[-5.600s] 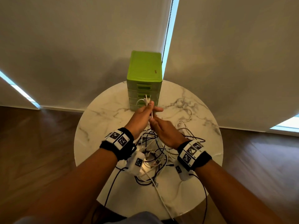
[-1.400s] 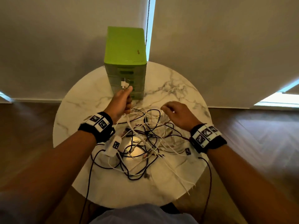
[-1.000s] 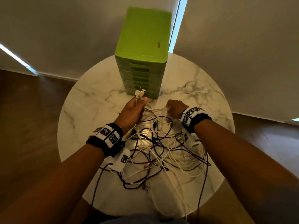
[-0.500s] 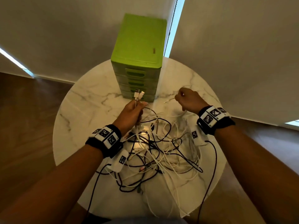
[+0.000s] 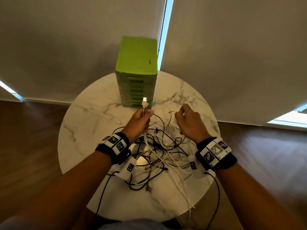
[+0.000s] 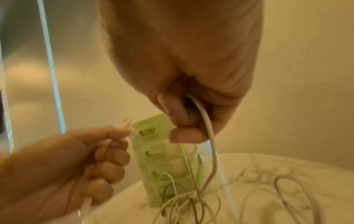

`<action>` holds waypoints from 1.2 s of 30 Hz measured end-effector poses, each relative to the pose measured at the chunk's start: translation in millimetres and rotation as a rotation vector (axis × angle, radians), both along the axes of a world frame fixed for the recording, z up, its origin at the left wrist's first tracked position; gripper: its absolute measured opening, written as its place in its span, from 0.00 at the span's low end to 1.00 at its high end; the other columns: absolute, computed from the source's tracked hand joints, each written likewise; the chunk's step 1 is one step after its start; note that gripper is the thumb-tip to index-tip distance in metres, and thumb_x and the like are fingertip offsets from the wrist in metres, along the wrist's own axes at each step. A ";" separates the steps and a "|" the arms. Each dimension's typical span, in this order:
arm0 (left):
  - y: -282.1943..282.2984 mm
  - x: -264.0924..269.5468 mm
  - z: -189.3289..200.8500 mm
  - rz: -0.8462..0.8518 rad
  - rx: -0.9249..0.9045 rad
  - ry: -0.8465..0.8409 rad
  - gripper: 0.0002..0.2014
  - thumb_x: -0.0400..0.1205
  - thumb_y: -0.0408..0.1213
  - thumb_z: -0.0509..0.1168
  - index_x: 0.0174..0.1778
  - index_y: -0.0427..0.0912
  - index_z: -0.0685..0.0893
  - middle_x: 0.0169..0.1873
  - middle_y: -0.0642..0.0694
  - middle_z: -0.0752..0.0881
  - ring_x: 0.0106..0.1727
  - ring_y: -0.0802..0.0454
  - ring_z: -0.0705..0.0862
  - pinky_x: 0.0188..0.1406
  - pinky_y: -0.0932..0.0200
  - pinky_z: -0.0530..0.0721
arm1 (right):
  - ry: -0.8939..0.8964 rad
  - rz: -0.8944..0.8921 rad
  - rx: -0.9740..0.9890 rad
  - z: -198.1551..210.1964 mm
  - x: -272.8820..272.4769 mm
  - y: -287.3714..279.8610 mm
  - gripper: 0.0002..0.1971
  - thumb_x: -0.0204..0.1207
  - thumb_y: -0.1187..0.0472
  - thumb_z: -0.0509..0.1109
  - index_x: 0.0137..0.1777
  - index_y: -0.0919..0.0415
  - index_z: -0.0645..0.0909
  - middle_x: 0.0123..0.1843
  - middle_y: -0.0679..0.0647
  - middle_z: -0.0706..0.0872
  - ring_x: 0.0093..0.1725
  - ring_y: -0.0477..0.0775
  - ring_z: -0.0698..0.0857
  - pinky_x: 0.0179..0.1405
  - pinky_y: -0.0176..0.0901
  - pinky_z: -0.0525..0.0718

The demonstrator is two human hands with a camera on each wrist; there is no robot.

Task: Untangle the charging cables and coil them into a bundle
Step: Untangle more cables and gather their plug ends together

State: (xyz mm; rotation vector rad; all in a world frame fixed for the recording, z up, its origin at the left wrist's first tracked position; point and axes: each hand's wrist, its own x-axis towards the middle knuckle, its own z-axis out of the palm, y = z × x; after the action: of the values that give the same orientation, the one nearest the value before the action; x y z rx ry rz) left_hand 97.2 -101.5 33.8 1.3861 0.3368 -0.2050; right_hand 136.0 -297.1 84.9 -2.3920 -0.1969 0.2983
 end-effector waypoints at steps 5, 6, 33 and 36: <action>-2.2 -7.6 7.7 0.008 -0.120 0.012 0.08 0.91 0.43 0.60 0.46 0.50 0.73 0.26 0.57 0.66 0.26 0.58 0.63 0.25 0.62 0.64 | -0.118 -0.090 0.214 22.2 -34.5 7.8 0.04 0.86 0.57 0.58 0.50 0.57 0.69 0.28 0.58 0.83 0.23 0.51 0.84 0.30 0.57 0.86; -3.8 -8.3 10.6 0.008 -0.153 0.006 0.08 0.91 0.43 0.60 0.46 0.50 0.72 0.26 0.56 0.65 0.26 0.58 0.62 0.25 0.62 0.63 | -0.124 -0.067 0.197 22.1 -40.0 9.8 0.04 0.85 0.56 0.58 0.50 0.55 0.68 0.28 0.58 0.84 0.24 0.53 0.84 0.31 0.60 0.86; 26.9 -39.5 54.8 0.161 -0.005 -0.341 0.14 0.93 0.47 0.47 0.48 0.47 0.73 0.44 0.37 0.75 0.37 0.49 0.84 0.43 0.52 0.88 | -0.053 0.390 0.045 -32.7 -68.8 49.5 0.21 0.89 0.41 0.52 0.40 0.51 0.74 0.33 0.45 0.81 0.34 0.38 0.79 0.38 0.37 0.75; 46.7 -29.8 66.0 0.252 -0.077 -0.396 0.14 0.94 0.46 0.46 0.46 0.46 0.70 0.38 0.47 0.69 0.29 0.55 0.70 0.29 0.59 0.77 | -0.008 0.469 -0.024 -49.9 -45.7 43.3 0.23 0.89 0.39 0.47 0.41 0.50 0.74 0.35 0.50 0.82 0.36 0.48 0.80 0.45 0.50 0.78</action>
State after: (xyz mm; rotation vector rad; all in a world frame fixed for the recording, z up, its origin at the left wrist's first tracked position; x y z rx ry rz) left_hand 67.3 -54.8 99.8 1.2613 0.1673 0.2603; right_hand 90.3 -253.8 35.0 -2.3472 -0.7644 0.5073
